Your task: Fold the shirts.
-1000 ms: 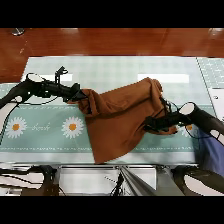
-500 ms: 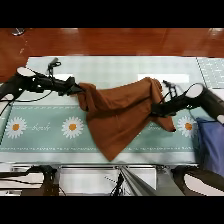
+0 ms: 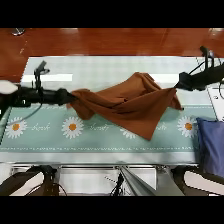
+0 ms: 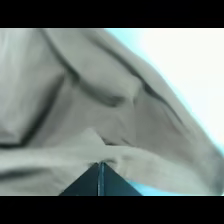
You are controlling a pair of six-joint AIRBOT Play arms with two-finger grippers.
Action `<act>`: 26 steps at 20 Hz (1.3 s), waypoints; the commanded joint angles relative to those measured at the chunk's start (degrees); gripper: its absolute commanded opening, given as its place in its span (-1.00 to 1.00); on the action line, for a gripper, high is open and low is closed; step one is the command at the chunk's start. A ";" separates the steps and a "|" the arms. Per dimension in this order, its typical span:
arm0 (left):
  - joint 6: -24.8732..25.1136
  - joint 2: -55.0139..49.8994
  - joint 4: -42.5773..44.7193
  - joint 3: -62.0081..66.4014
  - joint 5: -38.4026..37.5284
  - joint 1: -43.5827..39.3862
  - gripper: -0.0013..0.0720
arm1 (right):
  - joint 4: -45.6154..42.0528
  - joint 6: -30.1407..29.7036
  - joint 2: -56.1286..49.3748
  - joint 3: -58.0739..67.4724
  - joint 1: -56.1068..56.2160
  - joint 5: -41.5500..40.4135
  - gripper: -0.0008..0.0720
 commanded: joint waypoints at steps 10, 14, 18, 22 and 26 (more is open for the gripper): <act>-3.02 10.05 -0.24 -19.30 2.38 -6.93 0.96 | 7.30 1.66 -15.98 13.60 2.54 6.08 0.76; -6.40 10.49 10.10 -5.62 -10.12 7.34 0.96 | -5.57 -0.39 -9.73 13.33 -5.64 15.02 0.76; -7.65 9.73 9.35 -5.68 -8.09 21.20 0.95 | -15.65 6.95 4.11 -5.25 -18.36 5.53 0.76; 3.17 -0.98 -1.97 -9.73 -4.61 16.26 0.95 | 2.40 -3.37 11.39 -26.29 -23.93 -1.44 0.75; 4.98 -14.36 -3.54 -3.82 0.24 5.95 0.95 | 10.73 -10.69 11.80 -31.43 -22.40 3.72 0.75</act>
